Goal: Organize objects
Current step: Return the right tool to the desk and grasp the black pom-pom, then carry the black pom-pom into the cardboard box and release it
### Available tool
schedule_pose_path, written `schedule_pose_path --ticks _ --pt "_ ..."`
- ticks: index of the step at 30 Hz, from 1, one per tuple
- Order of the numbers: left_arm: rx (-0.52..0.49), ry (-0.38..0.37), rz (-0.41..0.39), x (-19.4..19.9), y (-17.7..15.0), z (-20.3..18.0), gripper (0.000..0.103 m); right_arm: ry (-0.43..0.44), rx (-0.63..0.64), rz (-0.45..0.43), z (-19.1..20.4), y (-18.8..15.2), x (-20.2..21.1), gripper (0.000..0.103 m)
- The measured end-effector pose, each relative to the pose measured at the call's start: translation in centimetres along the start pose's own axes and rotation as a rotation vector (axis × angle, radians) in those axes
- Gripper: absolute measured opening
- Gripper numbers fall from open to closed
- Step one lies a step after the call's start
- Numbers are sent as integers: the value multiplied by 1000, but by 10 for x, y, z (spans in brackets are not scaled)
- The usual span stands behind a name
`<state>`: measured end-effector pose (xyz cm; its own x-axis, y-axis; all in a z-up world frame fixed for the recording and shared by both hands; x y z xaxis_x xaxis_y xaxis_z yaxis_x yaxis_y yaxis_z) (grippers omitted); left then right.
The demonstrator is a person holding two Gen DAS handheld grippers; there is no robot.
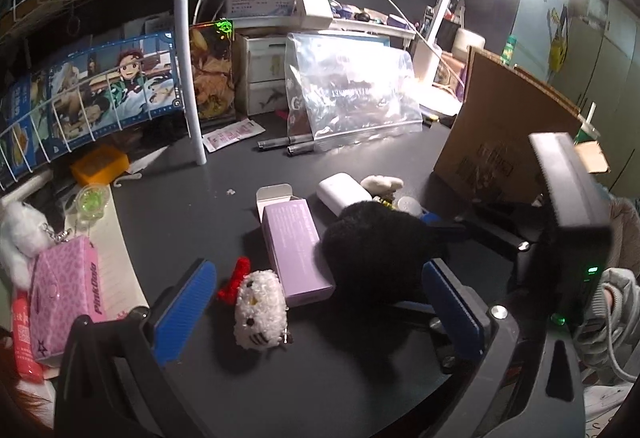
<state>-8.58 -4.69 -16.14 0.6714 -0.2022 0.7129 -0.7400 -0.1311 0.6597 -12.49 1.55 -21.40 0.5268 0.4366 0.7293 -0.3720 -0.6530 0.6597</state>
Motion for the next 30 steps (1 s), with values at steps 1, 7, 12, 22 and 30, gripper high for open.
schedule_pose_path --ticks 1,7,12,22,30 --pt "-5 -3 5 -1 0 -2 102 0 0 -7 0 1 2 64" --pt "-12 -91 25 -1 4 -20 102 13 6 -56 0 13 21 64" --pt "3 -149 27 3 16 -33 102 24 17 -120 1 30 45 64" --pt "-33 -260 -7 35 38 -69 79 37 67 -206 3 60 91 64" --pt "-105 -240 -63 59 73 -101 74 -52 109 -241 -17 78 130 64"
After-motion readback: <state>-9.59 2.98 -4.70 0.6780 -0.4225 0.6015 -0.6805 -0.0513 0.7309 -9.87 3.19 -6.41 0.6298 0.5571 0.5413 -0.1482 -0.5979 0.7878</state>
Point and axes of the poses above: each gripper's, at about its wrist camera, not at the fingertips, and x roughly against the way its jaws point, z to its left, y to its top, the point moved 10 cm from there along -x, roughly the way its jaws point, and after that the axes turned 11 degrees about x, right-handed, at the moved point
